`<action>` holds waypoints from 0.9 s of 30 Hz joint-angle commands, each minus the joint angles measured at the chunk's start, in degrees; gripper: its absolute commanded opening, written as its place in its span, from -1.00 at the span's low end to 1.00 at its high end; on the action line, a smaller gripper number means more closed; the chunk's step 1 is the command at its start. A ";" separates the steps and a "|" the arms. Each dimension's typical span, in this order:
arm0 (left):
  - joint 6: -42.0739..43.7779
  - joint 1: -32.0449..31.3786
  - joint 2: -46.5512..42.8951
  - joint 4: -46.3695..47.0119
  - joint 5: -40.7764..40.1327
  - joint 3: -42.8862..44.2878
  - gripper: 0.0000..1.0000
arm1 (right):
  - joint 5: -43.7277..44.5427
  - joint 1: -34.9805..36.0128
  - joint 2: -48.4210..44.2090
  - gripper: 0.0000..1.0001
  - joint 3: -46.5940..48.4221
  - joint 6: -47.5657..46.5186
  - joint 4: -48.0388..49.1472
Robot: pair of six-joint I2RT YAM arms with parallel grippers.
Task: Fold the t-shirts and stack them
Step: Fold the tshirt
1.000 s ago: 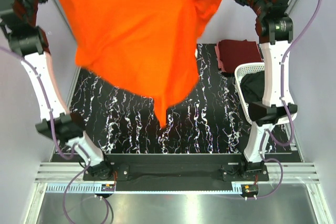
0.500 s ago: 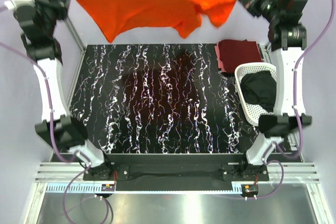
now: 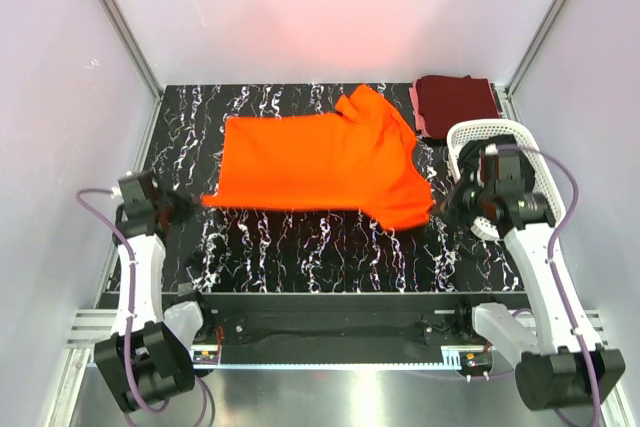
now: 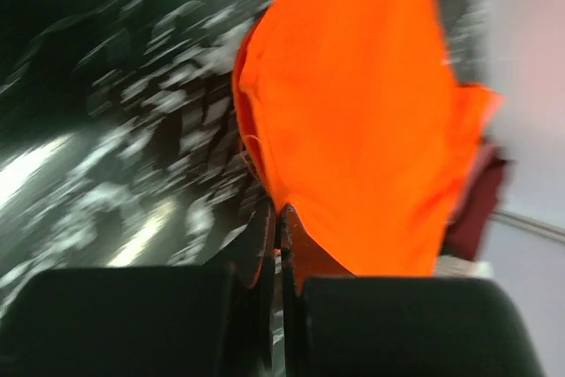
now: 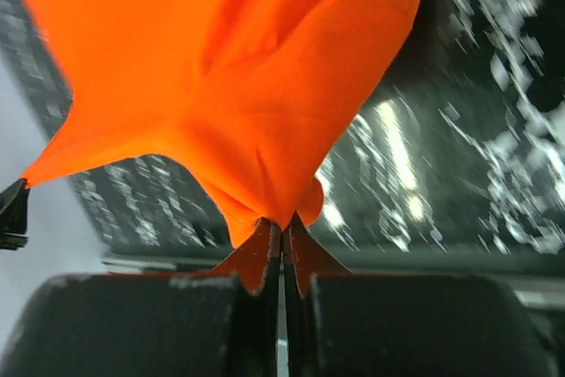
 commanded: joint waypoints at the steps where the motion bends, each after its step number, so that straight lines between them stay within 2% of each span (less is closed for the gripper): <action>1: 7.38 0.92 -3.44 -8.39 -8.87 -3.42 -1.00 | 3.63 0.12 -4.41 -1.00 -4.63 -3.22 -7.24; 8: 10.55 5.84 1.13 -10.87 -9.42 -5.45 -1.00 | 1.44 0.91 -2.66 -1.00 -9.05 -4.36 -6.90; 20: 9.75 5.76 6.40 -6.12 -4.58 -0.53 -1.00 | -0.14 1.00 2.88 -1.00 -7.20 -4.80 -4.69; 27: 13.09 5.76 8.16 -5.77 -3.01 -0.26 -1.00 | -0.32 1.00 0.60 -1.00 -8.87 -5.59 -9.08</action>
